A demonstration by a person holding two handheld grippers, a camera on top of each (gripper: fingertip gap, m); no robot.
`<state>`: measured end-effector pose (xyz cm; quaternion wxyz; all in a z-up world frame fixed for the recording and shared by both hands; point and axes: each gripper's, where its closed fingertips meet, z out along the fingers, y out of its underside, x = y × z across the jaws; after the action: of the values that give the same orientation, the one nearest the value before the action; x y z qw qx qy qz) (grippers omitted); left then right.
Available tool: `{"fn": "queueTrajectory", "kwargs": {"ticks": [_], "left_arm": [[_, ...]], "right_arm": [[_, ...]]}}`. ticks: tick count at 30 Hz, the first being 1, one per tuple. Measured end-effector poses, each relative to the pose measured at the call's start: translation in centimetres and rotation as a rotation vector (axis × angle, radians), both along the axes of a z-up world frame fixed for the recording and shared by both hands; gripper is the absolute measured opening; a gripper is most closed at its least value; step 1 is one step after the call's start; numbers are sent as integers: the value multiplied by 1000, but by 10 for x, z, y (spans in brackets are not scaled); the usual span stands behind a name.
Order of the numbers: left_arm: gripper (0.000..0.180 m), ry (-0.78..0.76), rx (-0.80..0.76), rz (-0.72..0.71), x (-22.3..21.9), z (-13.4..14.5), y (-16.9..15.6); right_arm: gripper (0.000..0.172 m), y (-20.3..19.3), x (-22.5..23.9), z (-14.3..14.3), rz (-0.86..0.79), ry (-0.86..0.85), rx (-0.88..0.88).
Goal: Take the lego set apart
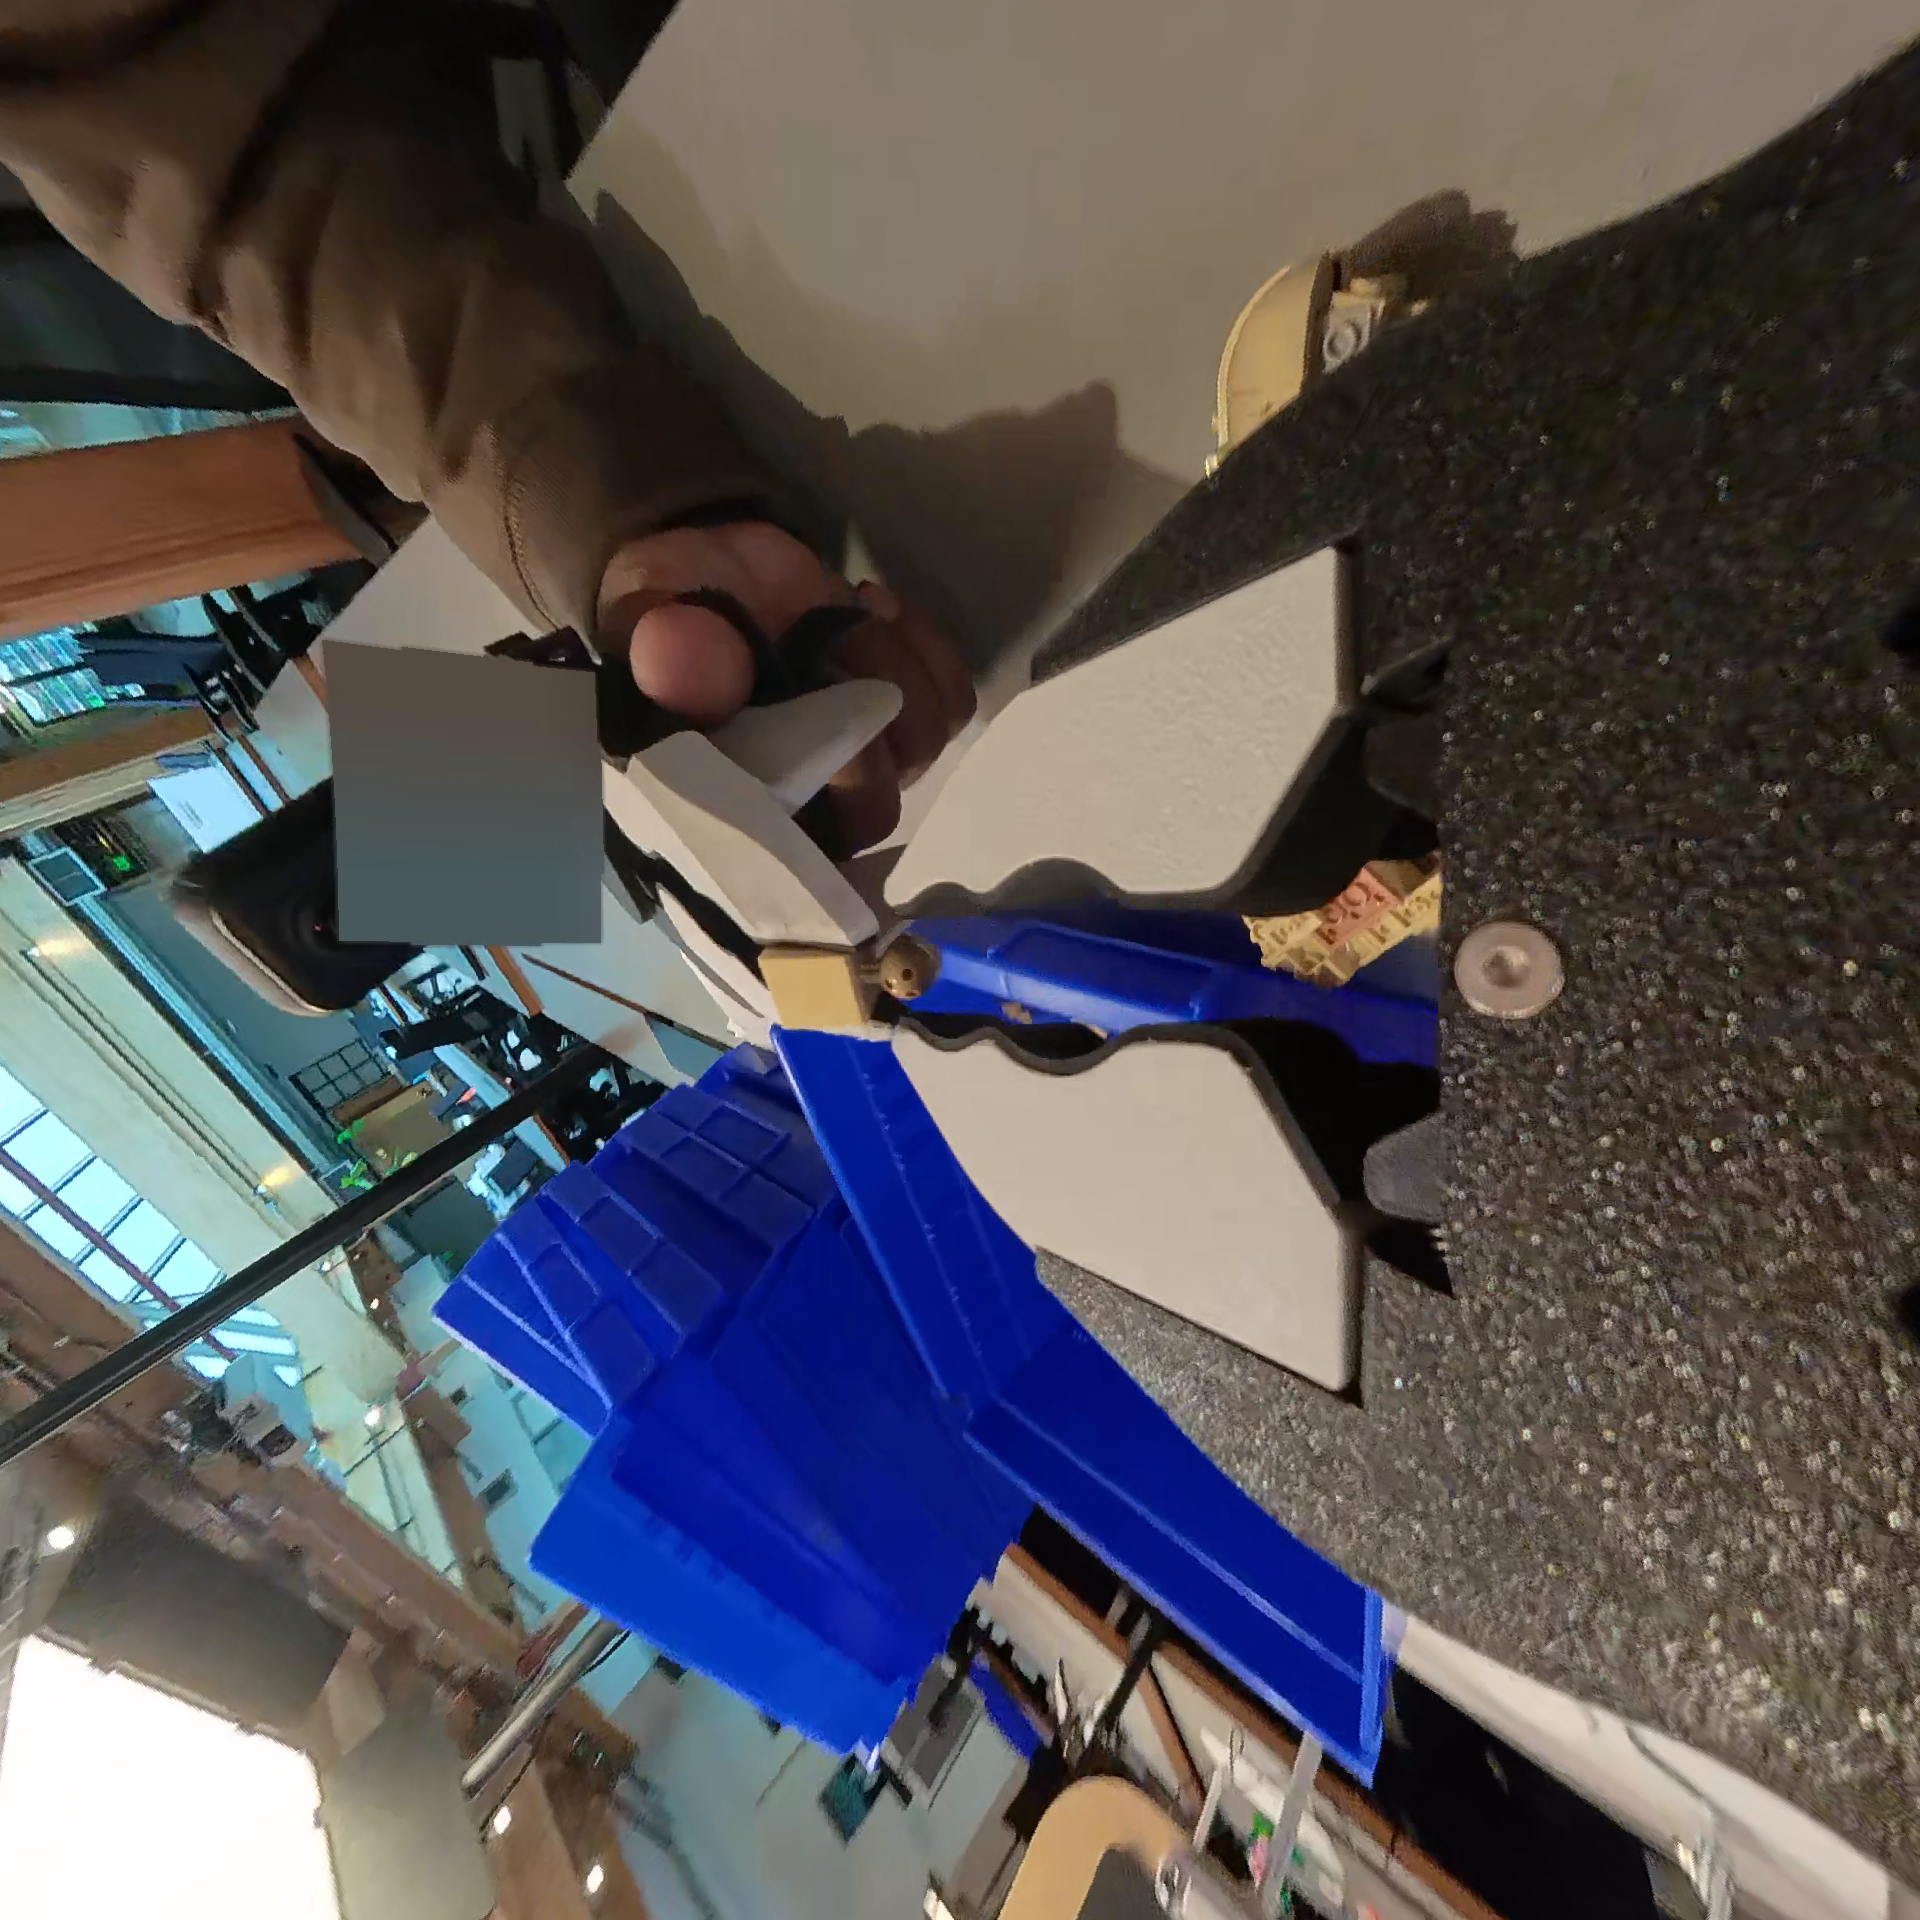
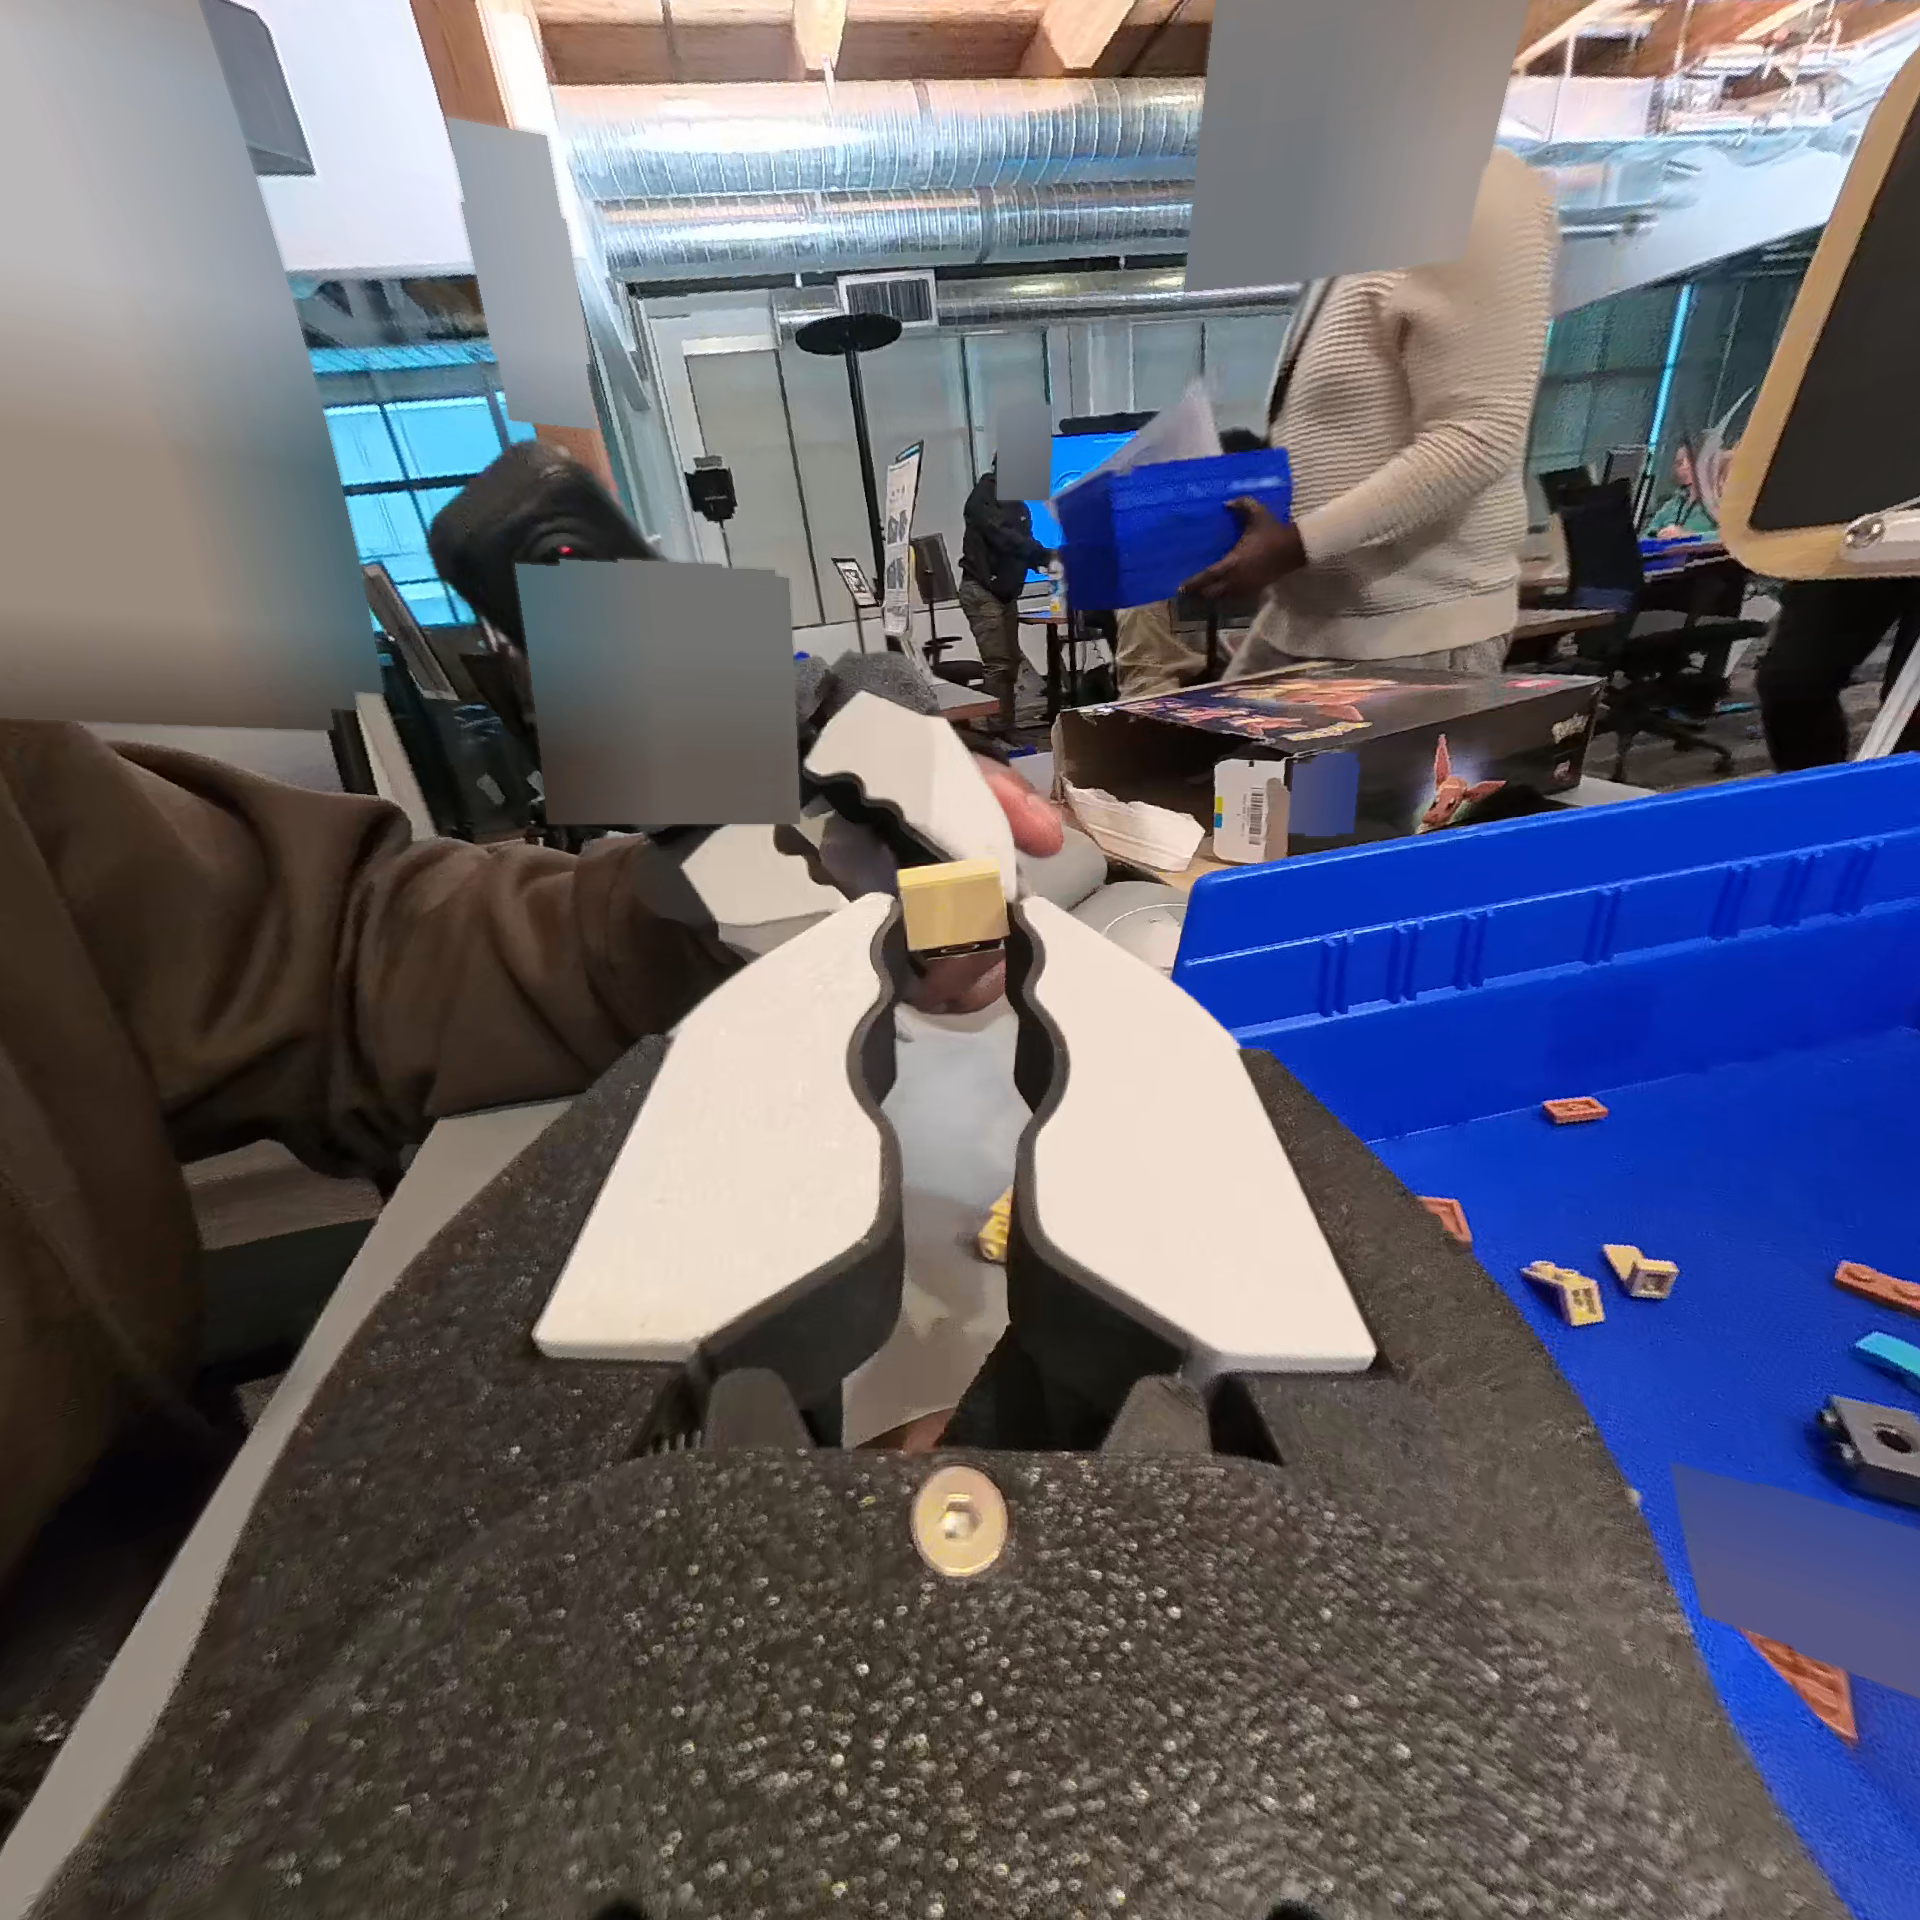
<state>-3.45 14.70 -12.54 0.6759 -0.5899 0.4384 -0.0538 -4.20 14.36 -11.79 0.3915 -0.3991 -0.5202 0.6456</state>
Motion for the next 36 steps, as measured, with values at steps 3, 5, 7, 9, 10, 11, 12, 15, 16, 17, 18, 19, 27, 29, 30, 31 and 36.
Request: {"fn": "queueTrajectory", "kwargs": {"ticks": [3,5,7,9,10,11,12,15,16,17,18,19,27,29,30,31,36], "left_arm": [[15,70,88,49,0,2,1],[12,137,144,94,-1,1,4],[10,199,190,132,-1,-1,5],[10,267,202,169,-3,-4,7],[9,308,213,190,-4,-5,8],[9,369,244,222,-7,-5,9],[9,460,287,263,-12,-5,10],[10,768,418,358,-25,-5,10],[9,850,434,373,-28,-8,10],[9,911,446,380,-29,-10,11],[9,955,455,378,-29,-14,12],[10,987,461,371,-28,-17,12],[9,1046,519,324,-19,-21,9],[9,1062,521,321,-19,-23,10],[9,1067,522,317,-19,-24,10],[9,1073,525,312,-19,-26,10],[9,1084,551,291,-17,-29,10]], "right_arm": [[18,-1,-1,-1,14,-9,-35],[18,-1,-1,-1,17,-12,-59],[18,0,-2,-2,14,-15,-71],[18,2,-3,-5,2,-29,-58],[18,3,-4,-7,-8,-39,-32],[19,5,-5,-9,-31,-51,19],[23,9,-5,-11,-76,-67,110],[29,21,-3,-15,-234,-72,531],[30,23,-3,-17,-280,-67,670],[31,22,-3,-18,-314,-60,789],[32,20,-3,-20,-333,-54,883],[32,18,-4,-22,-344,-50,945],[20,12,-7,-28,-348,-69,1008],[19,11,-7,-30,-337,-69,1011],[19,10,-7,-31,-326,-69,1008],[18,8,-6,-32,-311,-73,994],[16,6,-4,-34,-177,-157,694]]}}
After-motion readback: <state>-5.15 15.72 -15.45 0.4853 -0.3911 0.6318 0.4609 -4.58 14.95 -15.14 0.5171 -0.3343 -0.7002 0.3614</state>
